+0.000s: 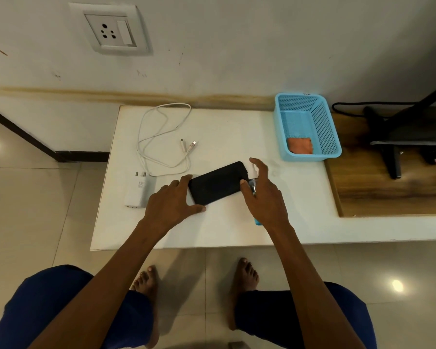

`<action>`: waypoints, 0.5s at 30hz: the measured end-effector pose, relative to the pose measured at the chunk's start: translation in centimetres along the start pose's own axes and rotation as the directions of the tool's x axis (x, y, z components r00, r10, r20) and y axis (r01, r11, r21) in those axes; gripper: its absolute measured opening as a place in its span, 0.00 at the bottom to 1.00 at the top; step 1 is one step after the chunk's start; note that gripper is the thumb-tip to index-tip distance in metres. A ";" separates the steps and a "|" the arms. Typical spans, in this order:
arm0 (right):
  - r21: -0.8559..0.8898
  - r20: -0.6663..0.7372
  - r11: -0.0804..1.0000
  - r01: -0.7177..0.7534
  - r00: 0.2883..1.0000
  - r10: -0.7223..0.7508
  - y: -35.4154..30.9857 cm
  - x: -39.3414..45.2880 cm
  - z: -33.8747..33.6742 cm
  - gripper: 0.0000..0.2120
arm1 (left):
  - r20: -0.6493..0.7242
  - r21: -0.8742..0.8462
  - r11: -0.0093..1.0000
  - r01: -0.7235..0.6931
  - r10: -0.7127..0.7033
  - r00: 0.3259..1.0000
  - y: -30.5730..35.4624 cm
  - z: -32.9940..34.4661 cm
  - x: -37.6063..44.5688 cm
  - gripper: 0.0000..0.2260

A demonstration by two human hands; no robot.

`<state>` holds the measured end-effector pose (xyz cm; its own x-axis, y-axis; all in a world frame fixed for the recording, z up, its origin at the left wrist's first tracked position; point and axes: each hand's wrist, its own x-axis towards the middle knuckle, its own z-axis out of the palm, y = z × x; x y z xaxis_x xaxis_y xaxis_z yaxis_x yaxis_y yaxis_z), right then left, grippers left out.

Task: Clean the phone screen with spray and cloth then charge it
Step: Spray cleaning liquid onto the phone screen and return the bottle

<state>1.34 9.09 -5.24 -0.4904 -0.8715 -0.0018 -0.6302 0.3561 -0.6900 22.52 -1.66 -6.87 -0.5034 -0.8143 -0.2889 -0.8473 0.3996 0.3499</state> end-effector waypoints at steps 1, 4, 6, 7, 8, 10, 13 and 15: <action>0.029 -0.009 0.999 -0.020 1.000 0.020 0.1 0.0 -0.3 0.26 | 0.012 -0.014 1.000 0.008 -0.008 1.000 0.0 -0.1 0.1 0.43; 0.111 -0.040 0.992 -0.063 0.997 0.068 0.6 0.2 -1.5 0.32 | -0.010 -0.058 0.998 0.003 -0.004 1.000 0.7 -0.7 0.1 0.42; 0.141 -0.053 0.986 -0.094 0.993 0.102 1.3 0.4 -2.5 0.34 | -0.057 -0.102 0.994 -0.036 0.030 0.998 1.6 -1.0 0.2 0.39; 0.155 -0.052 0.981 -0.118 0.990 0.128 1.7 0.5 -3.2 0.34 | -0.076 -0.117 0.991 -0.064 0.055 0.996 2.3 -1.1 0.1 0.38; 0.173 -0.048 0.975 -0.139 0.988 0.149 2.0 0.5 -4.0 0.34 | -0.092 -0.119 0.989 -0.093 0.083 0.992 3.0 -1.1 0.1 0.36; 0.204 -0.053 0.967 -0.150 0.985 0.164 2.9 0.6 -5.4 0.32 | -0.118 -0.094 0.985 -0.145 0.134 0.984 4.4 -0.9 0.0 0.32; 0.158 -0.125 0.976 -0.148 0.978 0.169 4.0 0.5 -7.6 0.29 | -0.144 -0.097 0.976 -0.193 0.178 0.973 6.7 -0.5 -0.2 0.29; 0.144 -0.166 0.979 -0.146 0.971 0.169 4.6 0.2 -8.6 0.27 | -0.157 -0.127 0.966 -0.226 0.206 0.966 8.2 0.1 -0.4 0.26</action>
<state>-6.82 13.44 -2.15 -0.6832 -0.7302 0.0017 -0.4584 0.4271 -0.7794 15.78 1.94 -4.00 -0.6341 -0.7703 -0.0675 -0.6827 0.5167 0.5167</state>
